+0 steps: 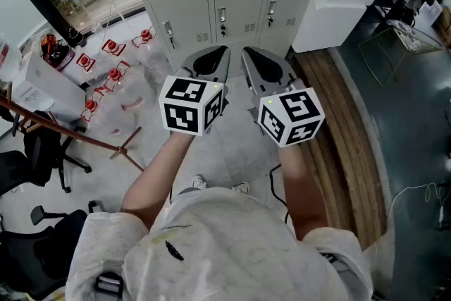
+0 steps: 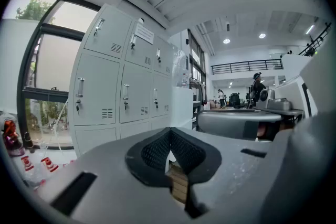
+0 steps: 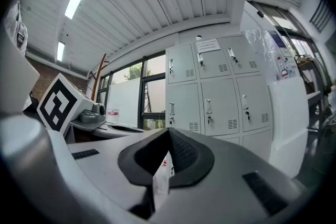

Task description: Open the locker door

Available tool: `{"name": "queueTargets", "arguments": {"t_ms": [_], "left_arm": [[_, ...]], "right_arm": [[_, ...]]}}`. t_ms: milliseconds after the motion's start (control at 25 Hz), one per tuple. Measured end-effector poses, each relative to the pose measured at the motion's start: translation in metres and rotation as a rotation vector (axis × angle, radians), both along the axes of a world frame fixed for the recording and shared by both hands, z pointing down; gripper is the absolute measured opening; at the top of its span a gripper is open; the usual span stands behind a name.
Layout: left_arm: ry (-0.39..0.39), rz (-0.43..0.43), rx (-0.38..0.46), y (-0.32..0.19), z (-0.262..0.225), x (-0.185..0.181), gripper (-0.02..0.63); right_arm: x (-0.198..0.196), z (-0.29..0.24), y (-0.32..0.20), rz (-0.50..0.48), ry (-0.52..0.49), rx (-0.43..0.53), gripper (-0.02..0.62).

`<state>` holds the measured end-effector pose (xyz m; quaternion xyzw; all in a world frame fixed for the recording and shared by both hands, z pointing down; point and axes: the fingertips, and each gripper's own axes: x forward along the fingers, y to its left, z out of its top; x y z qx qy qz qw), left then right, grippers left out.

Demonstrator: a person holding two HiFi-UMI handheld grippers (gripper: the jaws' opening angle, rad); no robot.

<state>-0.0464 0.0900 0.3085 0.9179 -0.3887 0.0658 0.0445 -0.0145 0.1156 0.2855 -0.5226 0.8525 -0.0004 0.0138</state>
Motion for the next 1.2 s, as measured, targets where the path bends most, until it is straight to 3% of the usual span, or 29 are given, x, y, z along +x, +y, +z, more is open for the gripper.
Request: {"name": "queueTargets", "arguments": {"t_ms": [720,1200], "left_arm": [[-0.011,-0.031,-0.006,0.001,0.006,0.027,0.006],[0.021,0.015,-0.016,-0.052,0.013,0.045,0.006]], "right_arm": [[0.03,0.011,-0.001,-0.045,-0.041,-0.019,0.002],[0.043,0.02,-0.046,0.003,-0.008,-0.035,0.002]]}}
